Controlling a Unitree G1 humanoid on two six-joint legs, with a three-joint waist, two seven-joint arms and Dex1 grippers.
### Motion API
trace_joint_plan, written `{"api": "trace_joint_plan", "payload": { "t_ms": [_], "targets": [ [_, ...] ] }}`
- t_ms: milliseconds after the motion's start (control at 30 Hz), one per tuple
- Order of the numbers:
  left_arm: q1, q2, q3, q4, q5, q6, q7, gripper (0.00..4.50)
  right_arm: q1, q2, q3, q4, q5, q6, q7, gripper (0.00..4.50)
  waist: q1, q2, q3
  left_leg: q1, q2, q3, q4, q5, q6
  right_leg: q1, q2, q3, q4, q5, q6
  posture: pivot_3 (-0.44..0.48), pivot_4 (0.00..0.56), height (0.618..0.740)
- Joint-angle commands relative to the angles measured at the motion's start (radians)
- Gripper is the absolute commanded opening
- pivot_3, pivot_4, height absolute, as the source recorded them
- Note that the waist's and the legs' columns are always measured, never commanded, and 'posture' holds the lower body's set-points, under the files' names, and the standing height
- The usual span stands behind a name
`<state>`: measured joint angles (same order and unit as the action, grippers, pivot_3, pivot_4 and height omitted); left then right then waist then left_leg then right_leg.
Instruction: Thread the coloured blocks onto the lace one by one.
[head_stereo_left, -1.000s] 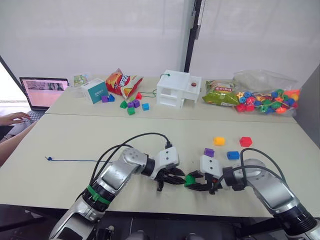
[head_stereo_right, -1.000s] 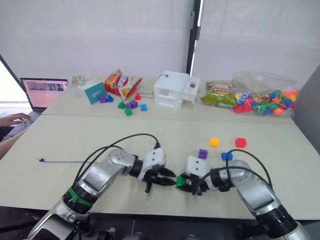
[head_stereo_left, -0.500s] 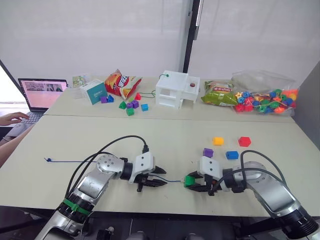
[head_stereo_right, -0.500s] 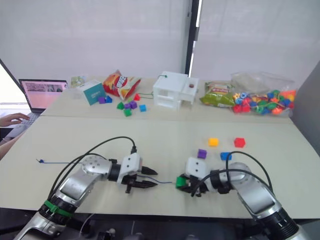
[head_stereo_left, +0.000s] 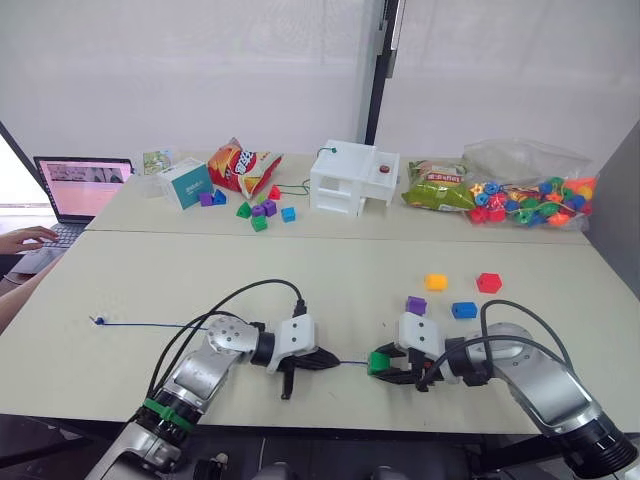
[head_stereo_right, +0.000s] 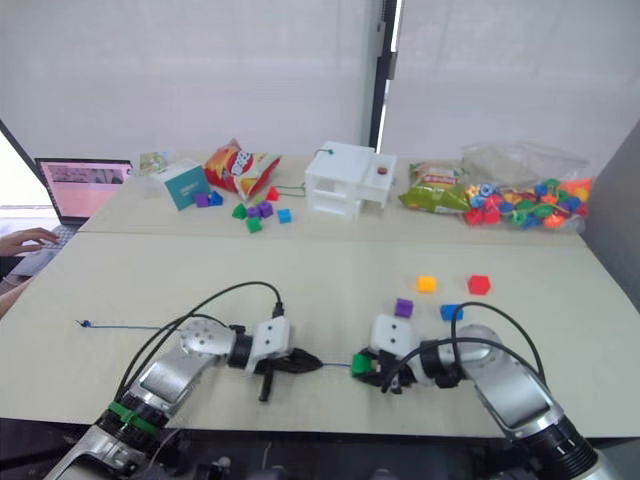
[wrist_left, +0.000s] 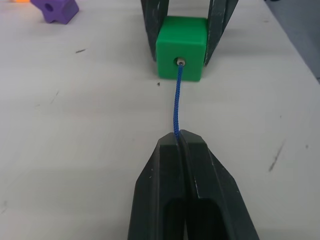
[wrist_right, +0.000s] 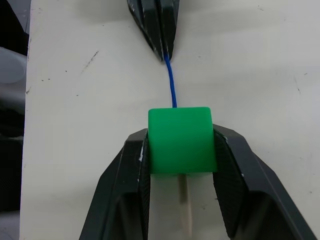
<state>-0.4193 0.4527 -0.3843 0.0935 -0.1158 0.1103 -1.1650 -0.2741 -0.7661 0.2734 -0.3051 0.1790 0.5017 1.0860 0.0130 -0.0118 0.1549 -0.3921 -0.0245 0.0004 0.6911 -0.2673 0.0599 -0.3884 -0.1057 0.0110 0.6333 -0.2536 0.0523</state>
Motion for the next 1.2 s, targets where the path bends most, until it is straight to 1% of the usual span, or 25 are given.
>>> {"api": "trace_joint_plan", "payload": {
  "t_ms": [33,133,267,500,567,633,700,800,900,933,1067,1133,1200],
  "targets": [
    [-0.029,-0.036,-0.016,-0.037,0.005,0.013,0.019,0.06,0.027,-0.01,0.033,0.018,-0.016,0.032,-0.001,1.18,0.0,0.0,0.0,0.0,0.0,0.0,0.0,0.0,0.0,0.0,0.0,0.0,0.0,0.0,0.0,0.0,0.15,0.74],
    [-0.046,-0.06,-0.034,-0.028,0.018,0.013,0.026,0.06,0.026,-0.009,0.035,0.017,-0.016,0.033,-0.001,1.18,0.0,0.0,0.0,0.0,0.0,0.0,0.0,0.0,0.0,0.0,0.0,0.0,0.0,0.0,0.0,0.0,0.15,0.74],
    [-0.084,-0.113,-0.041,-0.002,0.038,0.023,0.068,0.06,0.022,-0.007,0.038,0.014,-0.015,0.038,-0.001,1.18,0.0,0.0,0.0,0.0,0.0,0.0,0.0,0.0,0.0,0.0,0.001,0.0,0.0,0.0,0.0,0.0,0.15,0.74],
    [-0.066,-0.101,-0.041,-0.076,0.007,0.123,0.036,0.06,0.023,-0.008,0.039,0.01,-0.015,0.05,-0.005,1.18,0.0,0.0,0.0,0.0,0.0,0.0,0.0,0.0,0.0,0.0,0.001,0.0,-0.001,0.0,0.0,0.0,0.15,0.74],
    [-0.065,-0.096,-0.035,-0.088,0.002,0.134,0.032,0.59,0.024,-0.007,0.038,0.008,-0.014,0.053,-0.007,1.18,-0.001,0.0,0.0,0.0,0.0,0.0,0.0,0.0,0.0,0.0,0.002,0.0,-0.001,0.0,0.001,0.0,0.15,0.74],
    [-0.068,-0.086,-0.015,-0.123,-0.035,0.183,0.012,1.2,0.029,0.0,0.02,-0.003,-0.005,0.058,-0.024,1.18,-0.001,0.0,0.0,0.0,0.0,0.0,0.0,0.0,0.0,0.0,0.002,0.0,-0.001,0.0,0.0,0.0,0.15,0.74],
    [-0.073,-0.075,-0.008,-0.148,-0.06,0.214,0.001,1.86,0.033,0.0,0.001,-0.015,0.002,0.061,-0.038,2.24,0.001,0.0,0.0,-0.001,0.0,0.0,0.0,0.0,0.0,0.0,0.001,0.0,-0.001,0.0,0.0,0.0,0.15,0.74],
    [-0.077,-0.063,-0.014,-0.161,-0.05,0.212,0.011,2.85,0.04,-0.011,-0.034,-0.047,0.03,0.088,-0.039,3.24,-0.001,0.0,0.0,-0.003,0.0,0.0,0.0,0.0,0.0,-0.002,0.001,0.0,-0.001,0.001,0.001,0.0,0.15,0.74],
    [-0.085,-0.071,-0.032,-0.152,-0.034,0.208,0.028,3.84,0.054,-0.039,-0.085,-0.098,0.057,0.105,-0.042,4.23,0.002,0.0,0.0,-0.006,0.0,0.0,0.001,0.0,0.0,-0.004,0.001,0.0,-0.001,0.001,0.001,0.0,0.15,0.74],
    [-0.088,-0.078,-0.04,-0.144,-0.029,0.205,0.033,3.89,0.06,-0.048,-0.101,-0.111,0.067,0.11,-0.044,4.47,0.003,0.0,0.0,-0.007,-0.001,-0.001,0.002,0.0,0.0,-0.005,0.001,0.0,-0.001,0.001,0.001,0.0,0.15,0.74],
    [-0.107,-0.125,-0.093,-0.084,0.023,0.176,0.061,3.89,0.095,-0.102,-0.132,-0.125,0.057,0.105,-0.041,4.47,0.007,0.0,0.0,-0.011,-0.002,0.0,0.003,0.0,0.0,-0.008,0.0,0.0,-0.001,0.002,0.003,0.0,0.15,0.74],
    [-0.126,-0.161,-0.113,-0.024,0.057,0.138,0.093,3.89,0.117,-0.118,-0.133,-0.107,0.049,0.086,-0.04,4.47,0.006,0.0,0.0,-0.013,-0.003,0.0,0.003,0.0,0.001,-0.009,0.0,0.0,-0.001,0.002,0.003,0.0,0.15,0.74],
    [-0.141,-0.2,-0.123,0.015,0.062,0.13,0.103,3.89,0.13,-0.126,-0.13,-0.082,0.033,0.059,-0.044,4.47,0.006,0.0,0.0,-0.014,-0.003,0.0,0.003,0.0,0.001,-0.012,0.0,0.0,-0.001,0.002,0.003,0.0,0.15,0.74]
  ]
}}
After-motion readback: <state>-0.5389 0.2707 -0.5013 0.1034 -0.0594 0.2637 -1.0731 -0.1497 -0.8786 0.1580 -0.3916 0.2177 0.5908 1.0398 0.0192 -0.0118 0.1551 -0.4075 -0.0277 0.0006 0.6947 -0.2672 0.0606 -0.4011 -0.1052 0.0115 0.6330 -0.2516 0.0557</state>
